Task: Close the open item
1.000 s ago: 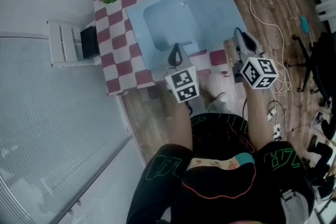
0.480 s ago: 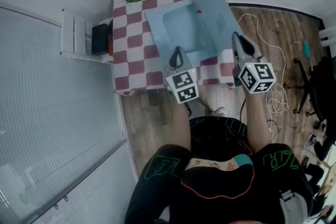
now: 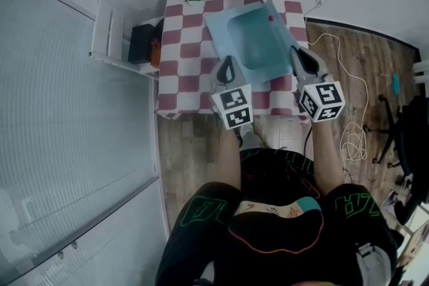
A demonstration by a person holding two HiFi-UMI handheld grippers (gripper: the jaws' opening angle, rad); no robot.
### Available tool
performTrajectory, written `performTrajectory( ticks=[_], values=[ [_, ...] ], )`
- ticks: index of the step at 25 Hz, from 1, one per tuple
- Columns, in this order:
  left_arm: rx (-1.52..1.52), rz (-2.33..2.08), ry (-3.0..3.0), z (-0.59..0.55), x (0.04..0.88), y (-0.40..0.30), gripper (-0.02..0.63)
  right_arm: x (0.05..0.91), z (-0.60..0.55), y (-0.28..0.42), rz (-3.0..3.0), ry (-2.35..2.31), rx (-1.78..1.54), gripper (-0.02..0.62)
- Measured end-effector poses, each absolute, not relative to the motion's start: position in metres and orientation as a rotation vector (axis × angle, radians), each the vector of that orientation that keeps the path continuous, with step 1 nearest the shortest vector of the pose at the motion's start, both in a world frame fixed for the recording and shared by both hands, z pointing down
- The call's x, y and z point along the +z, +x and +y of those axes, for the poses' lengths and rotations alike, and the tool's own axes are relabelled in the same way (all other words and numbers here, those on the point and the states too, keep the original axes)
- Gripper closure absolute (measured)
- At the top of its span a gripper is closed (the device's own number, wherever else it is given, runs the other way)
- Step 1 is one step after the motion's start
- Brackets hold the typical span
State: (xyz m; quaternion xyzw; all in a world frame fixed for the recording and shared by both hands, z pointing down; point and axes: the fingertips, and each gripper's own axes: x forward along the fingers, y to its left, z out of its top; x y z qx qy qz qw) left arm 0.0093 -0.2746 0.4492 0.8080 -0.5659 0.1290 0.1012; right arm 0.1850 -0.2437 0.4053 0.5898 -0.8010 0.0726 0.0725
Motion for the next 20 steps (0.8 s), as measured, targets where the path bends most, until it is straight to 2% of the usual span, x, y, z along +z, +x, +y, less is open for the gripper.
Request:
performTrajectory(
  ticks=[13,20],
  values=[
    [0.349,-1.710,2.306,-0.281,0.459,-0.037,0.603,0.441,-0.241,0.093,-2.452,1.344,0.130,0.583],
    [0.300,-1.715,2.246,-0.275,0.469,-0.049,0.602,0.461,-0.238,0.067,-2.420,1.146,0.102,0.583]
  ],
)
